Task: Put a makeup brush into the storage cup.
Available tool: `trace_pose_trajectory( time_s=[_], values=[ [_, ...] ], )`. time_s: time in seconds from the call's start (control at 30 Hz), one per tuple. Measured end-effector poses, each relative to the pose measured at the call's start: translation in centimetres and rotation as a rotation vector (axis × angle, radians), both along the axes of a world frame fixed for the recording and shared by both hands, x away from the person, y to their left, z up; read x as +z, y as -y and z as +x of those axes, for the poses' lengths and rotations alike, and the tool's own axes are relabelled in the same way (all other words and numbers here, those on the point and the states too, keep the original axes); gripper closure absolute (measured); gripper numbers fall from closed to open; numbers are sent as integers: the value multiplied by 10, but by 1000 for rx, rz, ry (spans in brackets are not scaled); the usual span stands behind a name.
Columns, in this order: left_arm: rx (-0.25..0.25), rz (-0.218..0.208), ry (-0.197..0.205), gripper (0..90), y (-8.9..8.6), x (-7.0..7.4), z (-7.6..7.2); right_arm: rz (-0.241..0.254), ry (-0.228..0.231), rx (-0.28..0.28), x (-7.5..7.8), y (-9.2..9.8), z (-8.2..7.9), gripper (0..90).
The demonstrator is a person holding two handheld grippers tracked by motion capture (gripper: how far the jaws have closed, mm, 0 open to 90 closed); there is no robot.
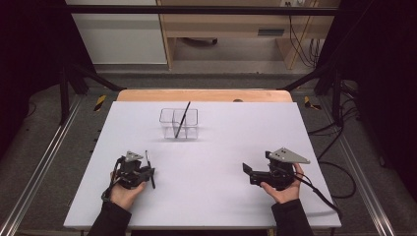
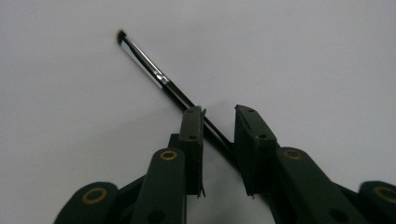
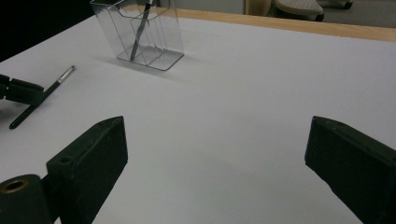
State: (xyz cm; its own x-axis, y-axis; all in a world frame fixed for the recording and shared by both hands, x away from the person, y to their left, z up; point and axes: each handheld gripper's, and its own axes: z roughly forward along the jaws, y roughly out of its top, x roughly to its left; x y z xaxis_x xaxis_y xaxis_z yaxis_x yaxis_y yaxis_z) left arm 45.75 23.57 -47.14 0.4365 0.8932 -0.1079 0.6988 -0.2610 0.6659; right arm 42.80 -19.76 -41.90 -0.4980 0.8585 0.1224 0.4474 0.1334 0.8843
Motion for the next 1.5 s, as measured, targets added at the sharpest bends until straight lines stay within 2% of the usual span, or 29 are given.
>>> trace_pose_trajectory(
  time_s=[0.03,0.13,0.3,0.57,0.7,0.87,1.03,1.1,1.23,1.5],
  values=[
    [-9,25,10,739,3,0,-1,0,-1,0,0,0,0,64],
    [-30,56,18,757,9,1,-3,1,0,0,0,0,0,64],
    [-42,54,15,784,12,1,-3,1,-1,1,0,0,0,64],
    [-96,65,11,821,18,2,-5,0,-2,1,0,0,0,64],
    [-146,91,10,832,18,3,-5,-1,-2,2,0,0,0,64],
    [-185,119,8,833,18,4,-6,0,-2,4,0,0,0,65],
    [-186,131,11,828,18,6,-5,1,-1,4,0,0,0,65],
    [-194,120,16,825,17,9,-4,2,-1,4,0,0,0,66],
    [-204,128,21,735,17,19,-1,0,-4,5,-1,-1,0,66],
    [-221,184,-16,598,23,24,11,4,0,2,1,1,0,67]
  ],
)
